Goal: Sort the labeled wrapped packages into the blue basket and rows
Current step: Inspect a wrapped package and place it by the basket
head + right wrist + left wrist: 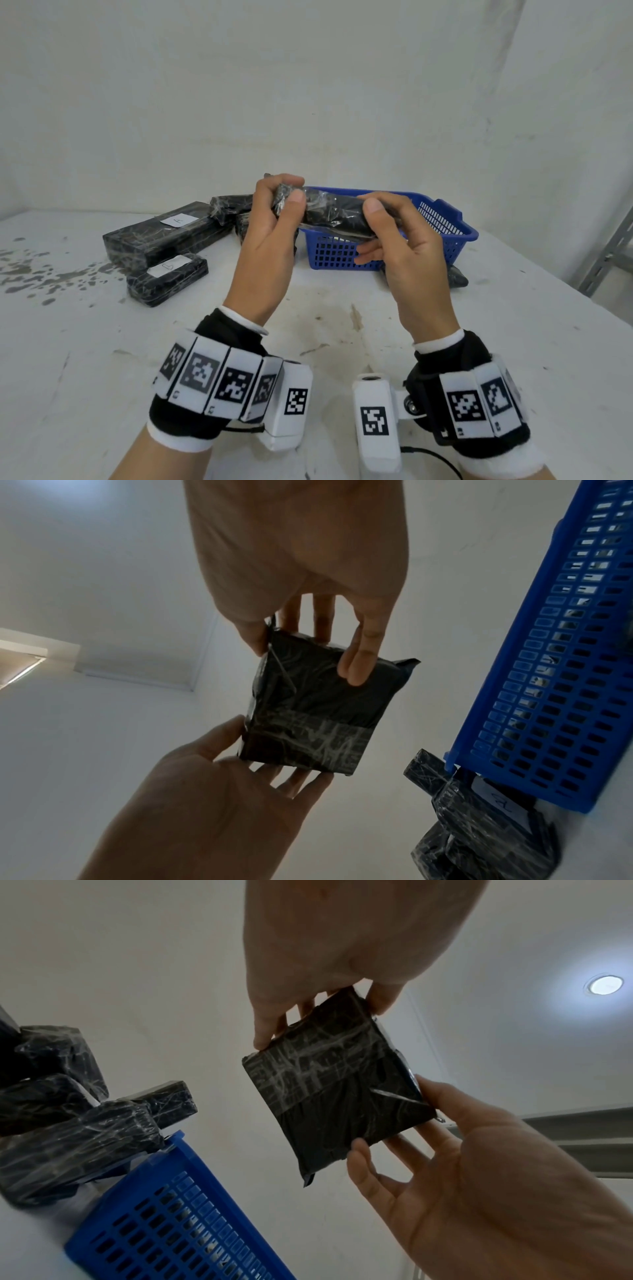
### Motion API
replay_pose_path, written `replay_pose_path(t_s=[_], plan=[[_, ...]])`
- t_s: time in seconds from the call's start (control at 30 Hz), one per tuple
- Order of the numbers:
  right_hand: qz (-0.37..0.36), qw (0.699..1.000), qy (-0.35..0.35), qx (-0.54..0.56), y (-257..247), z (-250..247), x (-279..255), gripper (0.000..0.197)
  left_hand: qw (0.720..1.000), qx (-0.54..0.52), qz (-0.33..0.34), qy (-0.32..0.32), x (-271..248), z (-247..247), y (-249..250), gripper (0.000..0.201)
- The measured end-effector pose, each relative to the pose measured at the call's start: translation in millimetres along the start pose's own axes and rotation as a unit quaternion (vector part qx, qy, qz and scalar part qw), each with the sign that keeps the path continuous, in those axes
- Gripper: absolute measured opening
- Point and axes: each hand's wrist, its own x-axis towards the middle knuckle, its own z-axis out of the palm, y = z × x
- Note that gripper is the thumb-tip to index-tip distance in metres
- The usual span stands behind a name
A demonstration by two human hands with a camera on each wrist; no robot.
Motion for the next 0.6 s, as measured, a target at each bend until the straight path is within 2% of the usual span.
replay_pose_path(t_s=[0.07,0.23,0.4,0.5,0.6], plan=[[-0.006,1.000,-0.001,0.001,-0.3,0.0,-0.2,0.007,1.000,-0.009,0.001,-0.009,-0.1,0.5,-0.1,0.013],[-0.036,0.999,-0.015,-0.006,0.0,0.8,-2.4,0.006,1.000,0.008,0.006,-0.025,0.7,-0.9,-4.3,0.027],[-0.043,0.999,-0.017,-0.016,1.1,4.5,-2.5,0.027,0.998,0.065,0.001,0.009,0.9,-1.5,-7.0,0.029],[-0.053,0.998,-0.018,-0.021,3.0,1.8,-1.2,0.031,0.999,0.042,-0.018,-0.021,1.1,0.8,-3.1,0.028],[-0.046,0.998,-0.016,-0.043,4.1,-3.3,1.2,0.032,0.999,0.038,-0.021,-0.025,1.4,0.8,0.5,0.032]])
